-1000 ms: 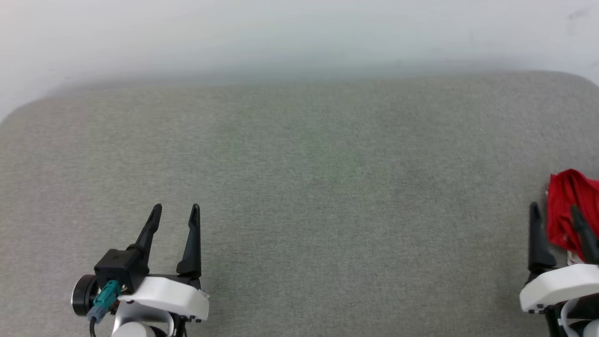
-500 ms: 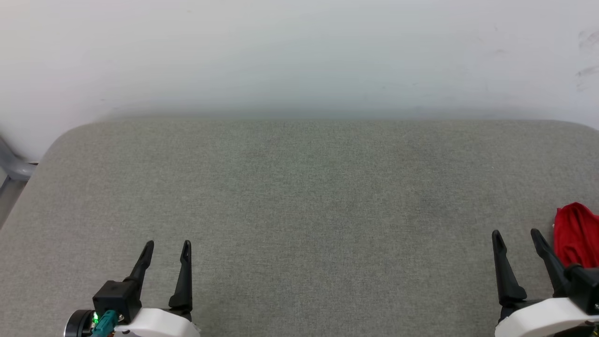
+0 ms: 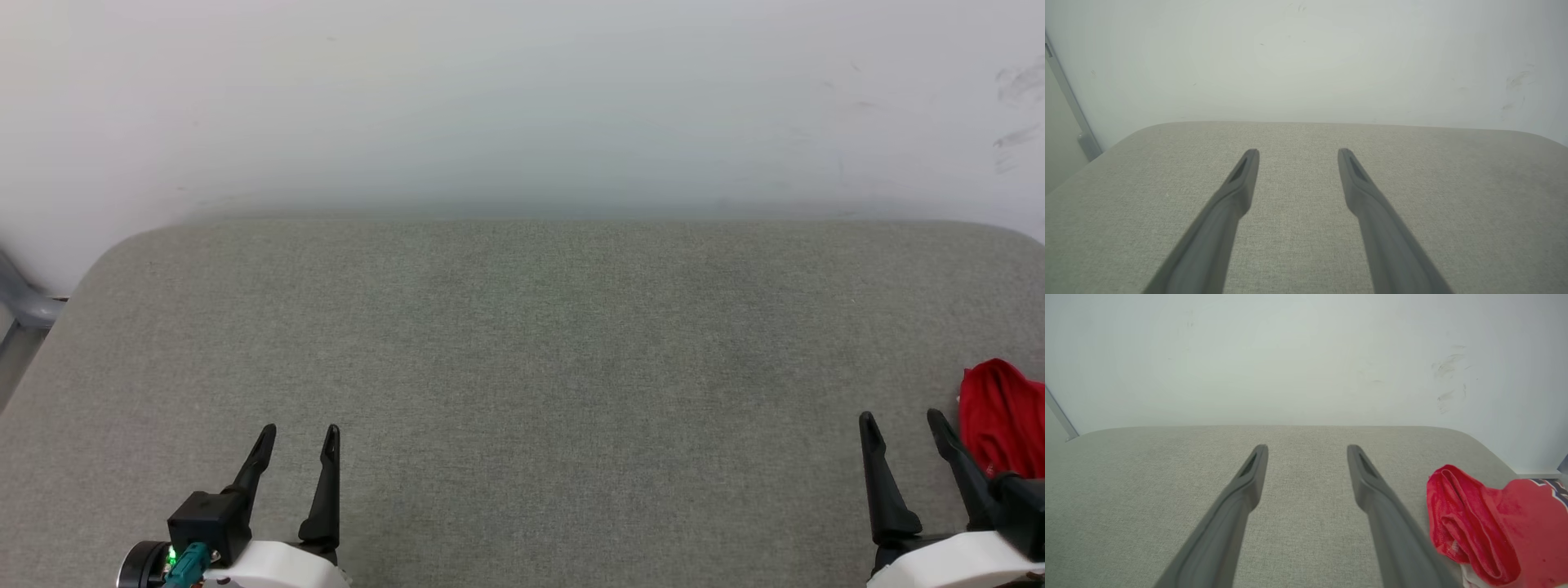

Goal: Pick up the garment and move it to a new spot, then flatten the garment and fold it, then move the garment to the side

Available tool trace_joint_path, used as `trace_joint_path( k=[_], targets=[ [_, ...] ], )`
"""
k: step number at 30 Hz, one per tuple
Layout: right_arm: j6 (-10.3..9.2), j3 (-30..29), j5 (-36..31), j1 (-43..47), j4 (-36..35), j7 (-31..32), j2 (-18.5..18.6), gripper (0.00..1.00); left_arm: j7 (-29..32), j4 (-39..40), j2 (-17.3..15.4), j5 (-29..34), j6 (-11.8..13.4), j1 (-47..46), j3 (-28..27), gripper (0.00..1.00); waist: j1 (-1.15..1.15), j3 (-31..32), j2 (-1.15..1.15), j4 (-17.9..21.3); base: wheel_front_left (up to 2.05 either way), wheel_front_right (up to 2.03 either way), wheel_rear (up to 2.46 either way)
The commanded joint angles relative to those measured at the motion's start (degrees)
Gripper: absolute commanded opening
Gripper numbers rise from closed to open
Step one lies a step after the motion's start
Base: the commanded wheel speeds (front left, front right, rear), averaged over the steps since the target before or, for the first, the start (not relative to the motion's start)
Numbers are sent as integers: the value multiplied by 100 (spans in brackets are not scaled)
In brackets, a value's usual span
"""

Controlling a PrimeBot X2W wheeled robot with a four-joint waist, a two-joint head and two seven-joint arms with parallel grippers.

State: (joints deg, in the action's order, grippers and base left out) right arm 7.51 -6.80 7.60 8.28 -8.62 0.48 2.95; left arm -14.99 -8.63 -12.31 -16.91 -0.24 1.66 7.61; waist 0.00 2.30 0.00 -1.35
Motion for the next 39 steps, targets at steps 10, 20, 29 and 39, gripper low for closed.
trace_joint_path(
  k=[10,20,29,39],
  targets=[
    [-5,16,53,-30,133,-73,-12,100,-25,-87,57,106,-114,-129,-95,100,0,-30,0,26,0,0,0],
    [0,2,79,-18,274,-65,-3,0,36,-190,138,81,-167,-54,-165,0,1,-26,0,-11,0,0,0],
    [0,-8,1139,-217,533,36,-3,0,322,-253,237,-870,-236,-172,-343,0,1,-42,0,0,0,0,0],
    [-1,9,2544,-452,843,135,-3,0,659,-287,369,-2149,-332,-289,-538,0,1,-67,0,16,0,0,0]
  ],
)
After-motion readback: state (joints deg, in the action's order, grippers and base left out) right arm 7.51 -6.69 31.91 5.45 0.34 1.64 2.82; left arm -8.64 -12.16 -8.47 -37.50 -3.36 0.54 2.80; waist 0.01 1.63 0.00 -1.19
